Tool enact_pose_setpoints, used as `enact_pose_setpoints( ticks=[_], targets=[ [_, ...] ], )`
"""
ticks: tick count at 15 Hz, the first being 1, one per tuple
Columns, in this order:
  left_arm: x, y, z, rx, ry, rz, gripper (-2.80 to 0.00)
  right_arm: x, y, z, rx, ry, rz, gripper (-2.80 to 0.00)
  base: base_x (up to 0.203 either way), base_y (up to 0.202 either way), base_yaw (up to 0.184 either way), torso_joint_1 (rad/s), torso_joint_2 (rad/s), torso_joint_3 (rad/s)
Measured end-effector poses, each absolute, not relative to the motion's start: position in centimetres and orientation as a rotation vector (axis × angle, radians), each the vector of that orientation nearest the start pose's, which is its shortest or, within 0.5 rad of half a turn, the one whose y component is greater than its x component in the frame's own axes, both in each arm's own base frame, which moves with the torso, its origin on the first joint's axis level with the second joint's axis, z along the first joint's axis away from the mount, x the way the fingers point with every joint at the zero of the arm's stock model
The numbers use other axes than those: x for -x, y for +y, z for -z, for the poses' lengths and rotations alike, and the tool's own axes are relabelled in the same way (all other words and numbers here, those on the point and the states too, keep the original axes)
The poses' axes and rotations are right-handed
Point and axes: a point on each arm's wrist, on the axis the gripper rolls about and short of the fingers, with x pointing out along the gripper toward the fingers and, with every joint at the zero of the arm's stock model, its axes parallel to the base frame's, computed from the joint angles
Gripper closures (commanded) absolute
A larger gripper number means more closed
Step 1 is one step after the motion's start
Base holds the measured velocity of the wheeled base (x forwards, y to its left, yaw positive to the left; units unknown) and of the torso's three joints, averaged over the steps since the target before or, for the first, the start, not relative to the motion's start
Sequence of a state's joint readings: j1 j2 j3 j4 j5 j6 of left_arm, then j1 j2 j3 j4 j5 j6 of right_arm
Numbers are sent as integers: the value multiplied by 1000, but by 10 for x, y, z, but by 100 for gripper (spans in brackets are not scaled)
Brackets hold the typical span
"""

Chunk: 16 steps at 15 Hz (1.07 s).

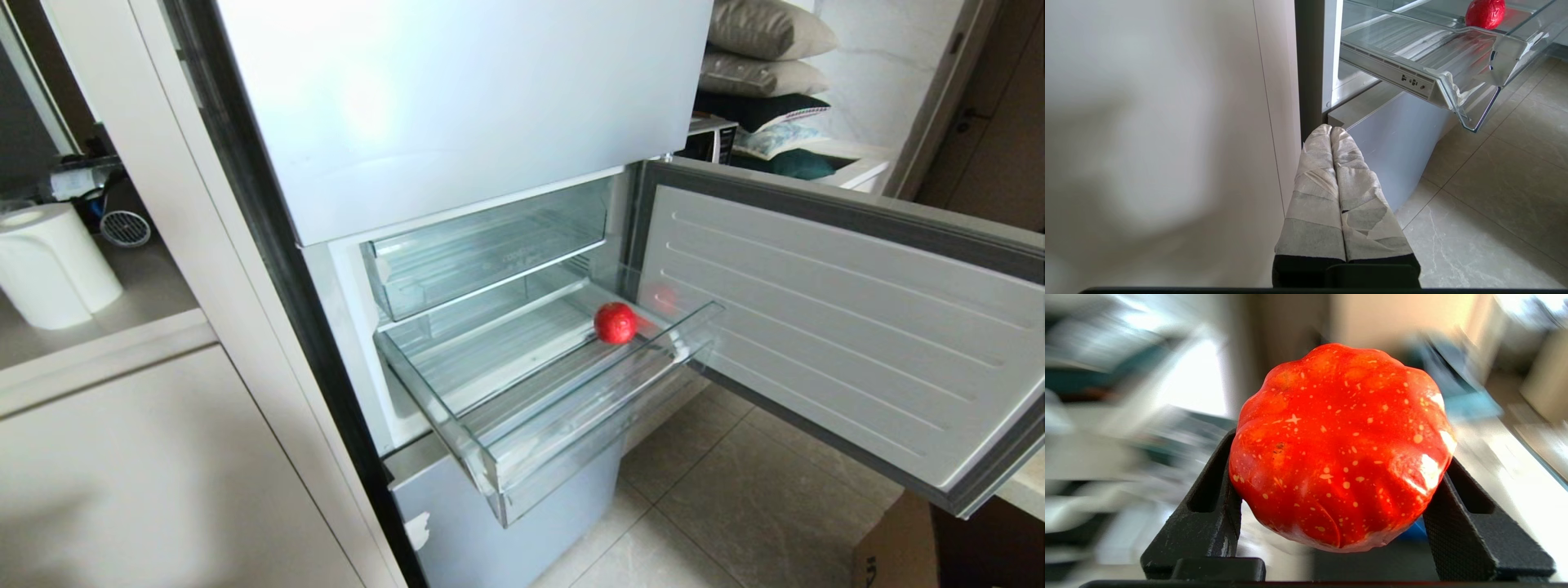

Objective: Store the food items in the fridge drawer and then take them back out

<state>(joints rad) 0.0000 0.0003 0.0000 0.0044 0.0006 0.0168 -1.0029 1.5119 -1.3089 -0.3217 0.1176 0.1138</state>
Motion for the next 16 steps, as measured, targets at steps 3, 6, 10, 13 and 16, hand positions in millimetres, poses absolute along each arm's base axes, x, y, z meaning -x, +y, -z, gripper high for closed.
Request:
enact_pose_setpoints(
  ticks=[3,6,10,13,16],
  targets=[
    [23,0,-75,-17,5,-1,0,-165,-147,-386,-5,-275,634,0,0,0,0,0,0,0],
    [23,0,-75,-17,4,-1,0,-182,-68,-390,-65,-268,337,0,0,0,0,0,0,0],
    [23,0,-75,-17,5,-1,0,-196,22,-355,-151,-50,19,0,0,0,0,0,0,0],
    [23,0,-75,-17,5,-1,0,-238,59,-318,-185,79,-52,0,0,0,0,0,0,0],
    [23,0,-75,-17,5,-1,0,-296,89,-277,-194,123,-91,0,0,0,0,0,0,0]
  ],
)
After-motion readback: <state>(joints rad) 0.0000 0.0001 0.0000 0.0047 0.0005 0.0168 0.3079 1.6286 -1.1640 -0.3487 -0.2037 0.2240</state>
